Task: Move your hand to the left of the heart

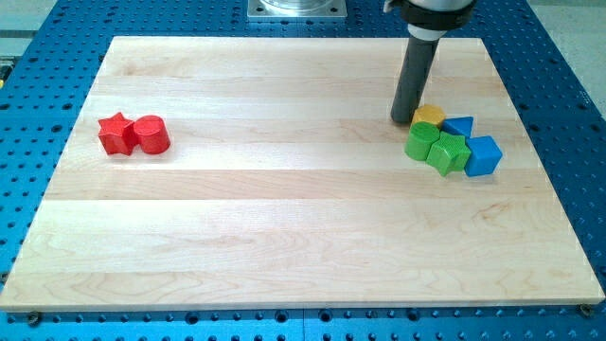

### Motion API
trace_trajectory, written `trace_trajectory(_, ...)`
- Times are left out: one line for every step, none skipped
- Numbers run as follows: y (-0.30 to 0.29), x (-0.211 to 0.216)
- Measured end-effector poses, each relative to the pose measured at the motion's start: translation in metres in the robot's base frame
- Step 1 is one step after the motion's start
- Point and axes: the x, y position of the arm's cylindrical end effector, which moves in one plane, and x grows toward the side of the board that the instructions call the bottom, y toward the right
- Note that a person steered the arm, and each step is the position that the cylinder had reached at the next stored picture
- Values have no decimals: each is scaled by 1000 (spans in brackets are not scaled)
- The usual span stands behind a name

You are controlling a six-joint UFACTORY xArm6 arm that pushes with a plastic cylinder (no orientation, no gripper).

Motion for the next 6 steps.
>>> trace_trajectory(-21,-50)
trace_trajectory(-21,-117)
trace_trajectory(-14,-159)
trace_trajectory(2,-160)
trace_trajectory(-7,-136)
trace_trajectory(-13,-121)
